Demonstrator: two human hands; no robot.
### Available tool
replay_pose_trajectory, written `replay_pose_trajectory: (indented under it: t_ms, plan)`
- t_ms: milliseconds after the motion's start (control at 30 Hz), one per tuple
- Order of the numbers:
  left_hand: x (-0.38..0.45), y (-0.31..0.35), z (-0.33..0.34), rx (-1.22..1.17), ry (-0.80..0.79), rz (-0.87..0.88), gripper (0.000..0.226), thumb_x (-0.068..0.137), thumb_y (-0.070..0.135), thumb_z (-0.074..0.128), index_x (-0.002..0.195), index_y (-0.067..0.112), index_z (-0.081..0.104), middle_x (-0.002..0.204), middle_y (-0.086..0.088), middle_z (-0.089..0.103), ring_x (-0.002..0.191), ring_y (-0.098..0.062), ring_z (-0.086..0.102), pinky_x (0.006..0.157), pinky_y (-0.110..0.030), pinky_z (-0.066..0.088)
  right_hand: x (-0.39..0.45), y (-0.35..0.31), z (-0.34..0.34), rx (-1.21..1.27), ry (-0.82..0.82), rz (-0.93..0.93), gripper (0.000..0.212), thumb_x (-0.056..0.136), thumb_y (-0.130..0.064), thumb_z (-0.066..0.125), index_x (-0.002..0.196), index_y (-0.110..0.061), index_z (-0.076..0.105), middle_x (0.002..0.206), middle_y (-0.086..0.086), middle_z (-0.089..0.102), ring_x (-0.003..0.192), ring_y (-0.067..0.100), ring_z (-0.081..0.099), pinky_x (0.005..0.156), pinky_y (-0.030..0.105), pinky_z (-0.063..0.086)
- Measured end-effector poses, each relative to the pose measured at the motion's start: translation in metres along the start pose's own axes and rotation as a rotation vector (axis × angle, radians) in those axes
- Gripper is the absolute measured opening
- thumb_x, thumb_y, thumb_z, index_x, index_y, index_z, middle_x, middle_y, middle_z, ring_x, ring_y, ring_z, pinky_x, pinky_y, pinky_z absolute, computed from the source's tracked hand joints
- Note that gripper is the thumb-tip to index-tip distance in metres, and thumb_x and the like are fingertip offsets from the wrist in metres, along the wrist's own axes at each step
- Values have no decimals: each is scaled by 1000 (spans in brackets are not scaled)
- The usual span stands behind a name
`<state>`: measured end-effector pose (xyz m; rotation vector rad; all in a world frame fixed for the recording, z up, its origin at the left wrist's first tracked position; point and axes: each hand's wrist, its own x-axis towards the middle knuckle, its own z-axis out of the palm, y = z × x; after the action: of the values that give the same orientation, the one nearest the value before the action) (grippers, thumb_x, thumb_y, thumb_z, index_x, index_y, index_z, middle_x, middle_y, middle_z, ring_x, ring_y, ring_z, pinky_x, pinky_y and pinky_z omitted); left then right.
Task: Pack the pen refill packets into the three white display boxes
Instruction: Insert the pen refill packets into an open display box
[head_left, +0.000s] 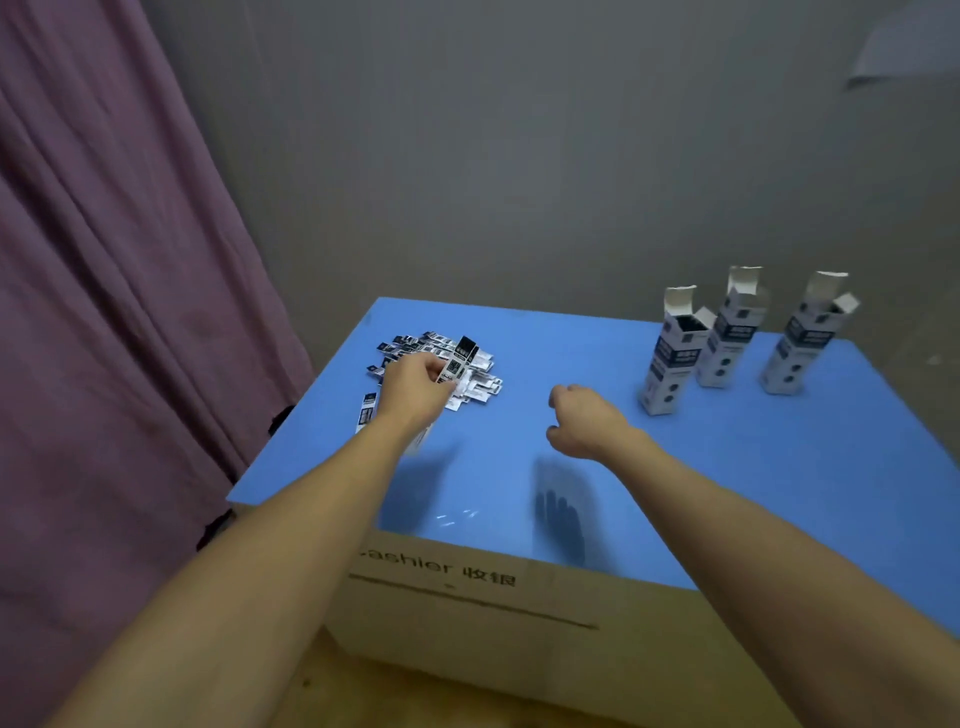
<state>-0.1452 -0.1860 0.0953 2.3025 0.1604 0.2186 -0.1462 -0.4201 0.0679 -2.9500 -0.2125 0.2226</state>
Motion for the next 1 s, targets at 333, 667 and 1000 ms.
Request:
replay_pose_trajectory:
  t_ms: [333, 667, 1000]
  plan:
    - [-25, 68, 57, -106, -104, -43, 9, 84, 10, 71, 89, 17, 72, 80, 4, 70, 83, -19, 66, 63, -25, 47, -54, 92, -18, 37, 46, 126, 33, 94, -20, 53, 124, -7, 49, 116, 11, 52, 99, 29, 53, 78, 41, 51]
    - [-56, 145, 154, -288, -96, -189, 11, 83, 6, 75, 91, 14, 74, 93, -8, 75, 86, -24, 71, 79, -35, 58, -104, 223, -30, 80, 55, 182, 36, 91, -18, 54, 125, -7, 50, 122, 11, 52, 107, 30, 53, 86, 41, 51]
    - [-79, 194, 226, -509, 5, -375, 17, 82, 5, 78, 97, 11, 72, 97, -9, 75, 90, -29, 73, 89, -46, 59, -112, 322, -31, 88, -13, 112, 37, 91, -19, 55, 125, -9, 48, 122, 9, 52, 110, 28, 52, 91, 42, 51]
